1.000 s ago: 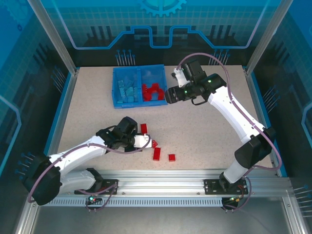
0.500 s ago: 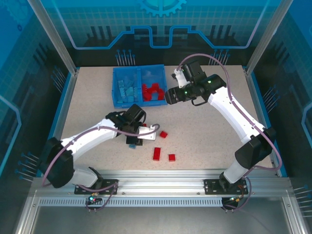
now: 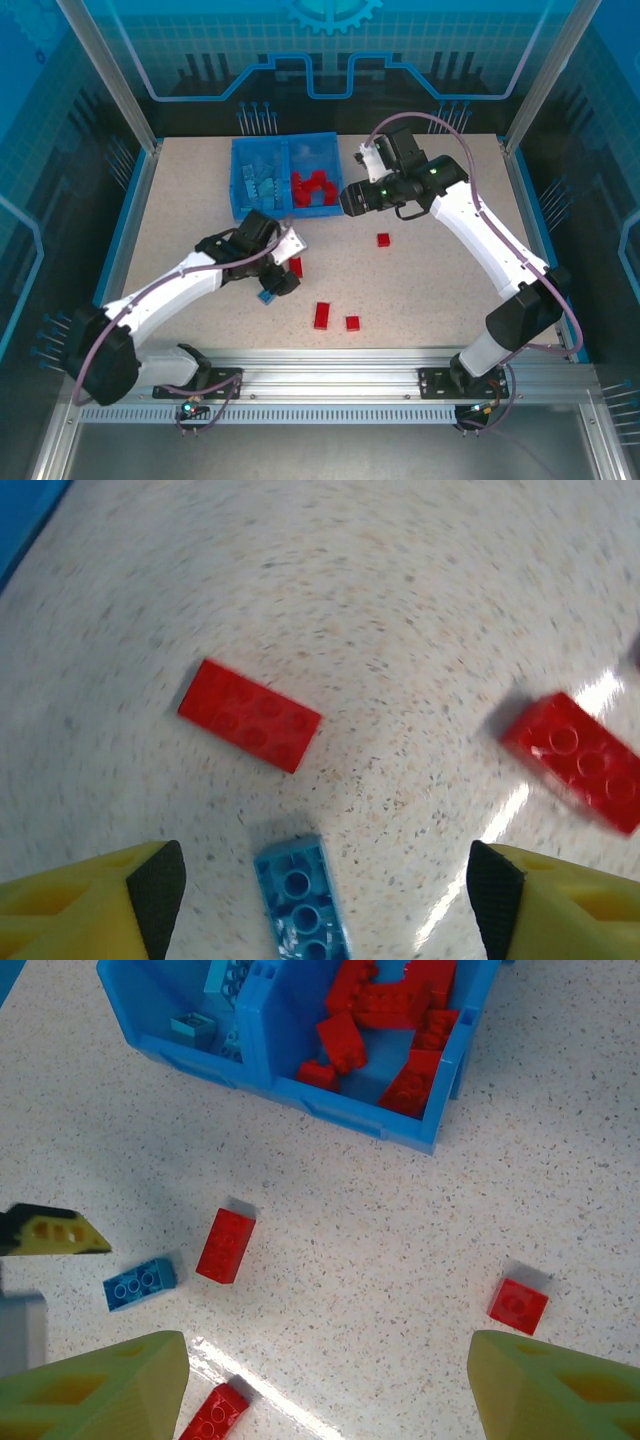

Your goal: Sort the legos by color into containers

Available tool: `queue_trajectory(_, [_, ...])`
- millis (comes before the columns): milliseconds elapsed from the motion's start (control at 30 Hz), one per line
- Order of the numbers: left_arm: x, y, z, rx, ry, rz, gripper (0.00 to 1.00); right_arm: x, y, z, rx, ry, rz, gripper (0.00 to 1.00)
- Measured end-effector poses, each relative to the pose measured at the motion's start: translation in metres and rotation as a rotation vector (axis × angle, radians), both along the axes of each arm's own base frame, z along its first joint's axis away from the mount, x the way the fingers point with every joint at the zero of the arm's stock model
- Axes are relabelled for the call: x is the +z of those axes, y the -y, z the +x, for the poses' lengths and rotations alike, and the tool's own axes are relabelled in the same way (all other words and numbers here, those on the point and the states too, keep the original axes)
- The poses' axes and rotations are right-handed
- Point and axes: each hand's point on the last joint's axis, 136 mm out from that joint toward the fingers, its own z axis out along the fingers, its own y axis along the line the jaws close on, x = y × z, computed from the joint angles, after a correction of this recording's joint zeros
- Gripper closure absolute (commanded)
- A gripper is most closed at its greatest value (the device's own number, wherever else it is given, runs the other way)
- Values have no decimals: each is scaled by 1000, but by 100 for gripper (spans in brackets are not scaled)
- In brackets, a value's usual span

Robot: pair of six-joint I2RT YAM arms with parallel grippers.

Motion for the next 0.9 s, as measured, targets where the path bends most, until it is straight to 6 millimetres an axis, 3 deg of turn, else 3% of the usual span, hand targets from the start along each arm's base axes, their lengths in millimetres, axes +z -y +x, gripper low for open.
queue_trajectory(133, [-8, -18, -5, 290, -81, -113, 4, -3, 0, -1, -1, -7, 0, 24])
queue_trajectory(367, [-28, -39, 0, 606, -254, -210, 3, -3, -1, -1, 5, -12, 6, 24])
queue_trajectory(567, [-66, -41, -9, 626, -390, -101, 8, -3, -2, -3, 8, -17, 10, 21])
queue_trajectory(700, [-73, -35, -5, 597, -419, -46, 12, -5, -1, -3, -3, -24, 13, 12])
queue_trajectory(900, [-84, -13, 0, 513, -431, 48, 16, -10, 3, -4, -21, -29, 3, 11])
